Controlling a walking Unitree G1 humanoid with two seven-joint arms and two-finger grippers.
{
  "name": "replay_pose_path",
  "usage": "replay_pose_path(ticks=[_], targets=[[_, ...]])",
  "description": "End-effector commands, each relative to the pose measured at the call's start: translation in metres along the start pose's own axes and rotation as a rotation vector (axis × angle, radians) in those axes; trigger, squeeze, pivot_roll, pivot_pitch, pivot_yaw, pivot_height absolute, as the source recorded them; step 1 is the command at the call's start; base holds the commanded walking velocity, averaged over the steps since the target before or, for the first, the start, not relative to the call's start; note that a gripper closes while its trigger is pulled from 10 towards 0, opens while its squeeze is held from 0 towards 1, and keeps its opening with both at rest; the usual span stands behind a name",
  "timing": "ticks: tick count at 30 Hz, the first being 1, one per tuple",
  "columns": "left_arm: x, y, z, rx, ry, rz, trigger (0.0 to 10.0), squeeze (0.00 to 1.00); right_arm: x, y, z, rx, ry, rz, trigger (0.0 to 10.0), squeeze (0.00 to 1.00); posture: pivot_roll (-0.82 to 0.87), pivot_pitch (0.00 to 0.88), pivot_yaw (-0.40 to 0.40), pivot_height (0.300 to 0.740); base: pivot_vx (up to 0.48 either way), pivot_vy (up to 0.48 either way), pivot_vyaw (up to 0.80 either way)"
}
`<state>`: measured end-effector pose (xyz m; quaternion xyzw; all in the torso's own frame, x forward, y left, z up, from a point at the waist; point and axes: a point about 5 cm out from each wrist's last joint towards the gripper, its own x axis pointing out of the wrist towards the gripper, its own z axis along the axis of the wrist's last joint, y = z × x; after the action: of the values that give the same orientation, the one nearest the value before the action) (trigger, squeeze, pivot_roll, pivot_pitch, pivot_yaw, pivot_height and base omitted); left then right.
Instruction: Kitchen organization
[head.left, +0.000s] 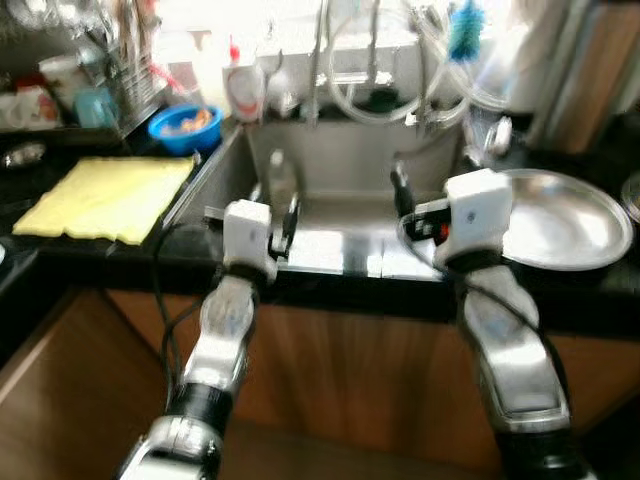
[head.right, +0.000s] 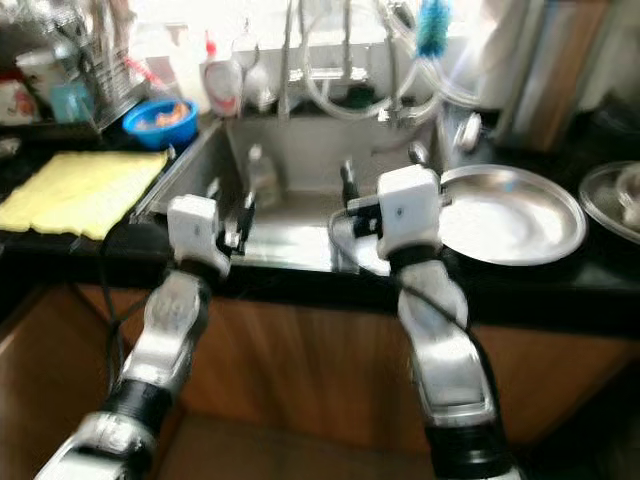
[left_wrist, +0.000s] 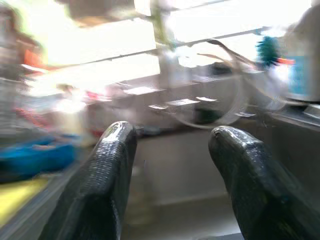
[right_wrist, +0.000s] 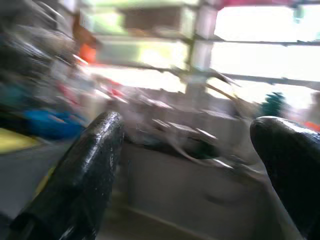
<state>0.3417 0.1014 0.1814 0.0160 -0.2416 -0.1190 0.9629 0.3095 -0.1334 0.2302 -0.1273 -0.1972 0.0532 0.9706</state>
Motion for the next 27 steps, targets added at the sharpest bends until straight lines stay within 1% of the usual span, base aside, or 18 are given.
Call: replay_pose_path(ticks=[1, 6, 7, 9, 10, 12, 13, 14, 16, 17, 18, 19, 20, 21, 24, 25, 26, 27], targets=[[-0.007, 0.004, -0.011, -0.004, 0.058, 0.015, 10.0, 0.0, -0.005, 0.004, -0.008, 0.014, 0.038, 0.008, 10.0, 0.0, -0.3, 0.0, 0.134, 0.74, 0.0, 0.0, 0.0], [-0.008, 0.004, -0.011, -0.006, 0.059, 0.014, 10.0, 0.0, -0.005, -0.001, -0.01, 0.004, 0.059, -0.02, 10.0, 0.0, -0.3, 0.0, 0.131, 0.74, 0.0, 0.0, 0.0], [-0.008, 0.004, -0.011, -0.007, 0.06, 0.014, 10.0, 0.0, -0.006, -0.006, -0.014, 0.007, 0.089, -0.064, 10.0, 0.0, -0.3, 0.0, 0.129, 0.74, 0.0, 0.0, 0.0], [-0.008, 0.004, -0.012, -0.007, 0.062, 0.014, 10.0, 0.0, -0.007, -0.011, -0.017, 0.009, 0.119, -0.11, 10.0, 0.0, -0.3, 0.0, 0.129, 0.74, 0.0, 0.0, 0.0], [-0.008, 0.003, -0.012, -0.008, 0.063, 0.013, 10.0, 0.0, -0.008, -0.018, -0.022, -0.003, 0.159, -0.148, 10.0, 0.0, -0.3, 0.0, 0.129, 0.74, 0.0, 0.0, 0.0], [-0.009, 0.003, -0.012, -0.009, 0.063, 0.013, 10.0, 0.0, -0.01, -0.022, -0.025, -0.022, 0.186, -0.167, 10.0, 0.0, -0.3, 0.0, 0.129, 0.74, 0.0, 0.0, 0.0], [-0.009, 0.003, -0.012, -0.009, 0.064, 0.011, 10.0, 0.0, -0.01, -0.026, -0.027, -0.039, 0.209, -0.175, 10.0, 0.0, -0.3, 0.0, 0.13, 0.74, 0.0, 0.0, 0.0], [-0.009, 0.002, -0.012, -0.01, 0.067, 0.009, 10.0, 0.0, -0.012, -0.036, -0.03, -0.085, 0.256, -0.196, 10.0, 0.0, -0.3, 0.0, 0.13, 0.74, 0.0, 0.0, 0.0], [-0.009, 0.002, -0.013, -0.011, 0.069, 0.006, 10.0, 0.0, -0.012, -0.046, -0.031, -0.126, 0.292, -0.222, 10.0, 0.0, -0.31, 0.0, 0.129, 0.74, 0.0, 0.0, 0.0], [-0.009, 0.002, -0.014, -0.011, 0.072, 0.003, 10.0, 0.0, -0.014, -0.056, -0.032, -0.136, 0.328, -0.266, 10.0, 0.0, -0.31, 0.0, 0.129, 0.74, 0.0, 0.0, 0.0], [-0.009, 0.002, -0.014, -0.011, 0.074, 0.003, 10.0, 0.0, -0.015, -0.061, -0.033, -0.139, 0.345, -0.288, 10.0, 0.0, -0.31, 0.0, 0.129, 0.74, 0.0, 0.0, 0.0], [-0.008, 0.001, -0.014, -0.011, 0.076, 0.001, 10.0, 0.0, -0.017, -0.067, -0.034, -0.118, 0.373, -0.316, 10.0, 0.0, -0.31, 0.0, 0.129, 0.74, 0.0, 0.0, 0.0], [-0.008, 0.001, -0.014, -0.012, 0.077, -0.001, 10.0, 0.0, -0.017, -0.068, -0.034, -0.098, 0.387, -0.316, 10.0, 0.0, -0.31, 0.0, 0.129, 0.74, 0.0, 0.0, 0.0], [-0.008, 0.0, -0.014, -0.012, 0.078, -0.002, 10.0, 0.0, -0.018, -0.068, -0.035, -0.106, 0.397, -0.309, 10.0, 0.0, -0.31, 0.0, 0.131, 0.74, 0.0, 0.0, 0.0], [-0.008, -0.002, -0.015, -0.017, 0.082, -0.009, 10.0, 0.0, -0.022, -0.071, -0.035, -0.157, 0.441, -0.247, 10.0, 0.0, -0.32, 0.0, 0.133, 0.74, 0.0, 0.0, 0.0], [-0.008, -0.002, -0.015, -0.017, 0.084, -0.013, 10.0, 0.0, -0.023, -0.075, -0.034, -0.159, 0.45, -0.24, 10.0, 0.34, -0.32, 0.0, 0.136, 0.74, 0.0, 0.0, 0.0], [-0.008, -0.002, -0.016, -0.018, 0.085, -0.014, 10.0, 0.0, -0.023, -0.076, -0.034, -0.16, 0.453, -0.238, 10.0, 1.0, -0.32, 0.0, 0.136, 0.74, 0.0, 0.0, 0.0], [-0.008, -0.002, -0.016, -0.018, 0.088, -0.018, 10.0, 0.0, -0.022, -0.077, -0.034, -0.164, 0.46, -0.216, 10.0, 1.0, -0.33, 0.0, 0.14, 0.74, 0.0, 0.0, 0.0]])
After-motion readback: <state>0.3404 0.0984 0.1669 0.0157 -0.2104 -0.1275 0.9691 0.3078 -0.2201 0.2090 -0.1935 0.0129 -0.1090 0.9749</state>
